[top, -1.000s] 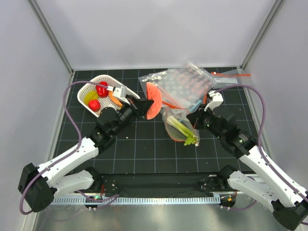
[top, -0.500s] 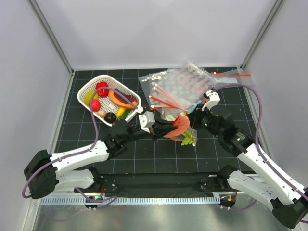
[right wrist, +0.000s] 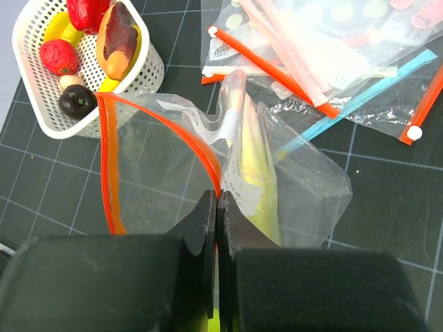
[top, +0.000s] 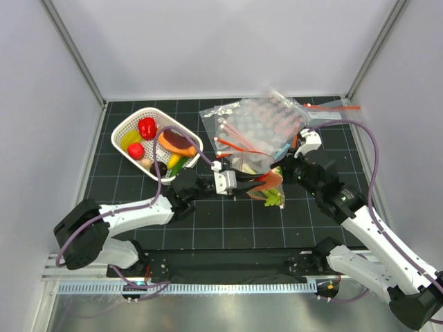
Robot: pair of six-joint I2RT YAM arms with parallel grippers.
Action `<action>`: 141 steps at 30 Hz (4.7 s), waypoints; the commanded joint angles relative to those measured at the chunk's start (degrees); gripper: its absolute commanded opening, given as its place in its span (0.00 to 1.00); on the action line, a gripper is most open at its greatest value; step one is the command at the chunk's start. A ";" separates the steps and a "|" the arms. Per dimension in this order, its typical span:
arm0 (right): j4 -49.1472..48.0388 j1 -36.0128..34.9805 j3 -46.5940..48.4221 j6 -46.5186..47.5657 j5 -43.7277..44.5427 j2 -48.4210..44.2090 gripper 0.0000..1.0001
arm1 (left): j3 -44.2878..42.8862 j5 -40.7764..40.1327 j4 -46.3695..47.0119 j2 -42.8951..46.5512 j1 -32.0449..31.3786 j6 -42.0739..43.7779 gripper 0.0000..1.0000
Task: Place the food in the zip-top bag and seal the zipper
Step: Place the fake fruit in the zipper food storage bag, then pick up the fake vegetable from the bin.
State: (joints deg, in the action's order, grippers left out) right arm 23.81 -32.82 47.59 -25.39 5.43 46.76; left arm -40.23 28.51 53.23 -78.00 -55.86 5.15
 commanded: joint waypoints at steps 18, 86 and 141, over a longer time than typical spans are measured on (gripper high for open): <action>7.47 -1.99 9.79 -0.02 -17.55 1.66 0.01 | 4.02 23.15 17.43 -1.11 7.25 7.33 0.00; -5.53 -1.90 -0.48 0.87 -9.12 -7.91 0.01 | -15.49 -68.41 -57.89 -0.48 30.01 -52.96 1.00; -10.10 -1.99 -4.96 0.69 -5.96 -7.04 0.01 | -12.38 -28.70 -40.87 -1.22 39.52 -54.42 0.37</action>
State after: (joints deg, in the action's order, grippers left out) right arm 18.46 -34.57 42.72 -25.56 -1.58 39.90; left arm -60.82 -6.90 -2.96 -84.53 -13.82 -39.29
